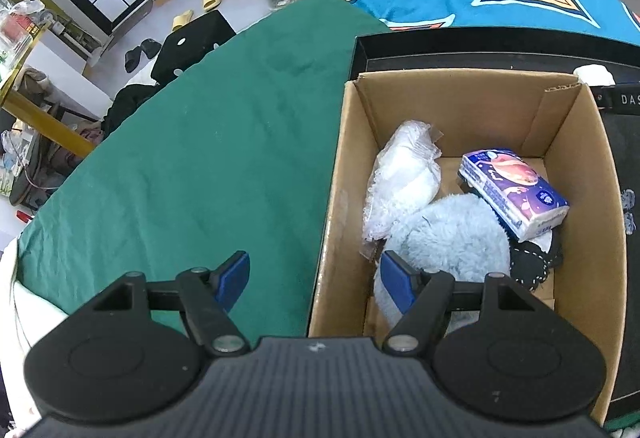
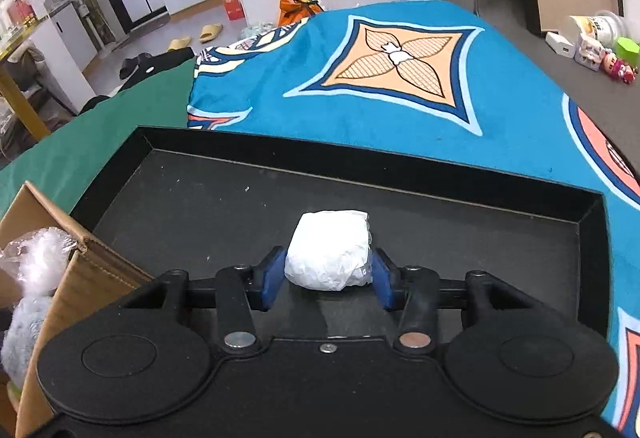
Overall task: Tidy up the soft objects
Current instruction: 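Close the right tool on the white wrapped ball and lift it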
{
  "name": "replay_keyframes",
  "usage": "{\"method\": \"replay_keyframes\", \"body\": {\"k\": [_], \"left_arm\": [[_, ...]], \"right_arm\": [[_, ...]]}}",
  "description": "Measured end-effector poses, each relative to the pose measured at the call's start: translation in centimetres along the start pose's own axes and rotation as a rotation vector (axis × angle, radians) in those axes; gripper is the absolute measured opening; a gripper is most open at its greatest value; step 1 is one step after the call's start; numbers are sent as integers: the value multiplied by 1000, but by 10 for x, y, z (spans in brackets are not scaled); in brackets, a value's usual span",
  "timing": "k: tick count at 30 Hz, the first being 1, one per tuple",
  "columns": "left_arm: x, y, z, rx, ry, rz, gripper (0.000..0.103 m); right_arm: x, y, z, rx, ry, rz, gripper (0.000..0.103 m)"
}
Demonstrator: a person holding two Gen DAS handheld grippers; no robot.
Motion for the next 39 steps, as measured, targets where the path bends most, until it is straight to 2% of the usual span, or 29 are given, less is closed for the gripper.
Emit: {"method": "replay_keyframes", "body": {"k": [9, 23, 33, 39], "left_arm": [[-8, 0, 10, 4, 7, 2, 71], [-24, -5, 29, -17, 17, 53, 71], [-33, -8, 42, -18, 49, 112, 71], [-39, -9, 48, -20, 85, 152, 71]], "right_arm": [[-29, -3, 4, -2, 22, -28, 45], [-75, 2, 17, -2, 32, 19, 45], [-110, 7, 42, 109, 52, 41, 45], [-125, -1, 49, 125, 61, 58, 45]]}}
Point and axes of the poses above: each gripper's, at about its wrist camera, not at the fingertips, and x roughly the way its jaws point, y to its right, z to its underside, the point moved 2 cm from there along x, roughly the way its jaws point, and after that the axes turned 9 degrees about z, right-handed, at the moved point
